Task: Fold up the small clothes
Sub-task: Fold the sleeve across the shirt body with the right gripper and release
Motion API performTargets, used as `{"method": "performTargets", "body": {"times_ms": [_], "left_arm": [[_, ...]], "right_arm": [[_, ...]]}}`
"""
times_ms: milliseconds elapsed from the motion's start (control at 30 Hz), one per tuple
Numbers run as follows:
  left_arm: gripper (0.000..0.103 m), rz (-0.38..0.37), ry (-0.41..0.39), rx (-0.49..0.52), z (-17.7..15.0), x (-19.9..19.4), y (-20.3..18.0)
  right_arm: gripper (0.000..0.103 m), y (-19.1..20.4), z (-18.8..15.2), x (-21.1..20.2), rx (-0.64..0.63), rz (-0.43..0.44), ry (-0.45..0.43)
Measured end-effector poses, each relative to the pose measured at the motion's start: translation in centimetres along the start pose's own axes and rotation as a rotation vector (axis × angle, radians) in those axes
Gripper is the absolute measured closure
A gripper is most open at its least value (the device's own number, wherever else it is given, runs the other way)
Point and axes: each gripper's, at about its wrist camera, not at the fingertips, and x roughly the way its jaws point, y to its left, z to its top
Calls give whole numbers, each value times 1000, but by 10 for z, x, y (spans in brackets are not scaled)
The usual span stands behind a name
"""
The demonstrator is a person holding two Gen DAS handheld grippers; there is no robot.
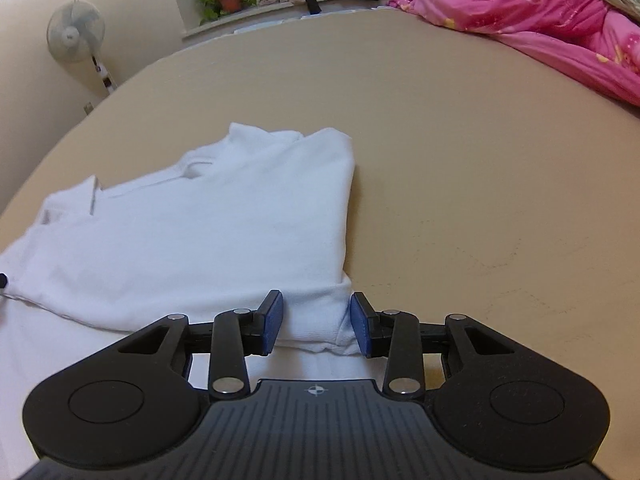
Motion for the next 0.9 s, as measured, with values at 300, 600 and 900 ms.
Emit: {"method": "performTargets", "body": {"times_ms": [300, 600, 900], "left_arm": [[88, 101, 2, -14, -4, -37, 0], [80, 17, 93, 31, -21, -16, -11], [70, 27, 21, -74, -10, -39, 15]], "right_arm": [[99, -27, 15, -10, 130, -157, -45], [69, 4, 7, 6, 66, 158, 49], [74, 15, 4, -16, -25, 26, -12]]}}
